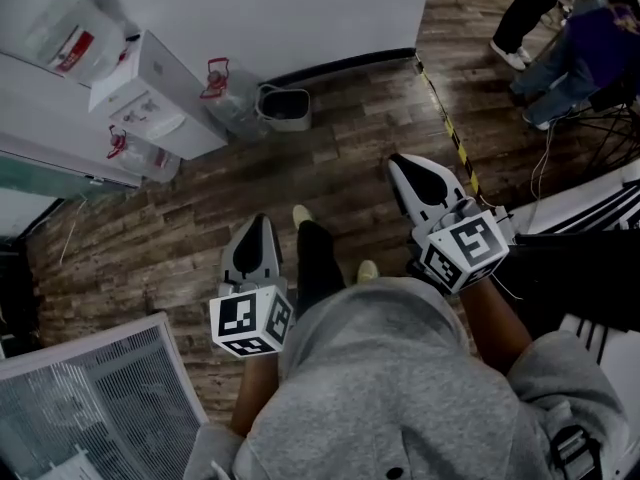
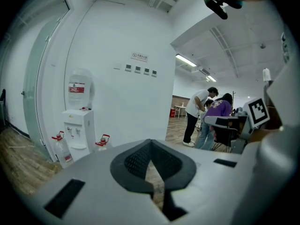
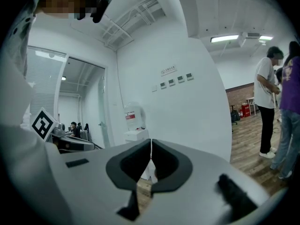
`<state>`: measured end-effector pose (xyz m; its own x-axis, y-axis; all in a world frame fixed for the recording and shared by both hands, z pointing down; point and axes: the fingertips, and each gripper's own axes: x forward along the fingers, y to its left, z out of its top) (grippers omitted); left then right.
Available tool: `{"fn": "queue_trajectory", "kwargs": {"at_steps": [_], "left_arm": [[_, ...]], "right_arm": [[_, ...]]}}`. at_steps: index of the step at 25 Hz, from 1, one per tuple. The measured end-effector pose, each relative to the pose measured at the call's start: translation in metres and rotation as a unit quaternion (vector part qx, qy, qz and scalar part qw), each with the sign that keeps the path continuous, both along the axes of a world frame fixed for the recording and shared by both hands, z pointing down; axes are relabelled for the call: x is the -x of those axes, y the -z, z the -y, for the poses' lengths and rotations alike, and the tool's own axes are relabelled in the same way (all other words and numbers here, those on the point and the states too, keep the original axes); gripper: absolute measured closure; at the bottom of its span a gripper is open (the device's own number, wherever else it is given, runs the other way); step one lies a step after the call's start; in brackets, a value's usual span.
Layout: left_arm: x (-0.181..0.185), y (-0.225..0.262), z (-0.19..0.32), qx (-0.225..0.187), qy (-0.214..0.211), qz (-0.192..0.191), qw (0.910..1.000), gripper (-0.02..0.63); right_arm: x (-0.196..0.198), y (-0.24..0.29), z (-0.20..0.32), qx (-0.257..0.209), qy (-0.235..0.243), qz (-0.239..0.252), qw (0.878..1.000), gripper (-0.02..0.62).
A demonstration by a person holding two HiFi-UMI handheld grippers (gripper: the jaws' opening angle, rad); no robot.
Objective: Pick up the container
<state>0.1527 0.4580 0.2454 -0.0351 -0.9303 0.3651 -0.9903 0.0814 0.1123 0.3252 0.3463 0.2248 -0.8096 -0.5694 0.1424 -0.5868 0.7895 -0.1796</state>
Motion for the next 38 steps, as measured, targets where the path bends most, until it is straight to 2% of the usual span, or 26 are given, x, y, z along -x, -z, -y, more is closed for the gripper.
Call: {"fn": "queue_trajectory", "kwargs": {"at_steps": [10, 18, 31, 38], "left_arm": [[0.033, -0.009, 0.049, 0.004, -0.01, -0.012, 0.9999, 0.592], [0.064, -0.017, 0.105, 0.013, -0.021, -0.025, 0.9994, 0.592], [0.161, -0.019, 0.171, 0.024, -0.021, -0.034, 0.9989, 0.592], [0.205, -0.022, 0.198, 0.02, -0.026, -0.038, 0.9987, 0.592]], "right_arm": [[0.04, -0.009, 0.041, -0.004, 0.01, -0.02, 1.0, 0.571], [0.077, -0.015, 0.089, 0.019, 0.01, -0.026, 0.999, 0.57], [0.188, -0.011, 0.148, 0.013, 0.033, -0.047, 0.998, 0.571], [0.234, -0.011, 0.173, 0.006, 0.034, -0.061, 0.998, 0.569]]}}
